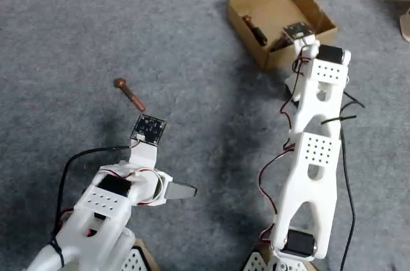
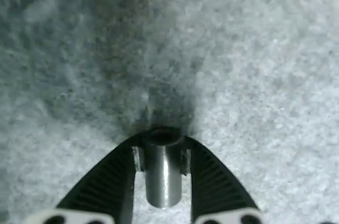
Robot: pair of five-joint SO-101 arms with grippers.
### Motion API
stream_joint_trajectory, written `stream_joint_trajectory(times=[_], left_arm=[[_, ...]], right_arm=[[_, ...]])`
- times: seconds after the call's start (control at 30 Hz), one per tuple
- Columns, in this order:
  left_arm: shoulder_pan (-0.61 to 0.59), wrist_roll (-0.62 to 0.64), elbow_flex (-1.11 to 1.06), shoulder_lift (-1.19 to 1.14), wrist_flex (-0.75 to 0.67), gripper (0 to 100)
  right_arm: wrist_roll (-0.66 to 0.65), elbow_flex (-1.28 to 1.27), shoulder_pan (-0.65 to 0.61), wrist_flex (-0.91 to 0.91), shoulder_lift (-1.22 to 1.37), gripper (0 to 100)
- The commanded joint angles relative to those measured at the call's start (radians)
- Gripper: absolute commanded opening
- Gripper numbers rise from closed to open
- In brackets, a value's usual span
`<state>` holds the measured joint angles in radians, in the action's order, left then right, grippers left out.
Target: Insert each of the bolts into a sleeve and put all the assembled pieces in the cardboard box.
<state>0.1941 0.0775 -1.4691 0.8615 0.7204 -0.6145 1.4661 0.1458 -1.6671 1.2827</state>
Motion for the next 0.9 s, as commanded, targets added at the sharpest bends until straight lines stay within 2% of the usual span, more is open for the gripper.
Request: stream_joint_trajectory(times=[0.0, 0.17, 0.33, 0.5, 0.7, 0.77, 0.87], left_arm=[[-0.016, -0.005, -0.001, 0.01, 0.008, 46], [-0.01, -0.002, -0.001, 0.01, 0.008, 46], [-0.012, -0.003, 0.001, 0.01, 0.014, 46], [-0.019, 0.0, 0.036, 0.002, 0.049, 46], [-0.173, 0.002, 0.229, 0.001, 0.264, 46], [-0.234, 0.009, 0.262, 0.001, 0.27, 46], [-0.295, 0.117, 0.294, -0.001, 0.265, 46]], right_arm=[[0.052, 0.153, 0.004, -0.094, -0.045, 0.5], [0.203, 0.302, 0.031, -0.097, -0.094, 0.5], [0.245, 0.18, 0.044, -0.099, -0.162, 0.5], [0.275, -0.048, 0.035, -0.099, -0.315, 0.5], [0.276, -0.387, -0.018, -0.097, -0.545, 0.5], [0.276, -0.47, -0.038, -0.097, -0.608, 0.5], [0.276, -0.575, -0.064, -0.096, -0.69, 0.5]])
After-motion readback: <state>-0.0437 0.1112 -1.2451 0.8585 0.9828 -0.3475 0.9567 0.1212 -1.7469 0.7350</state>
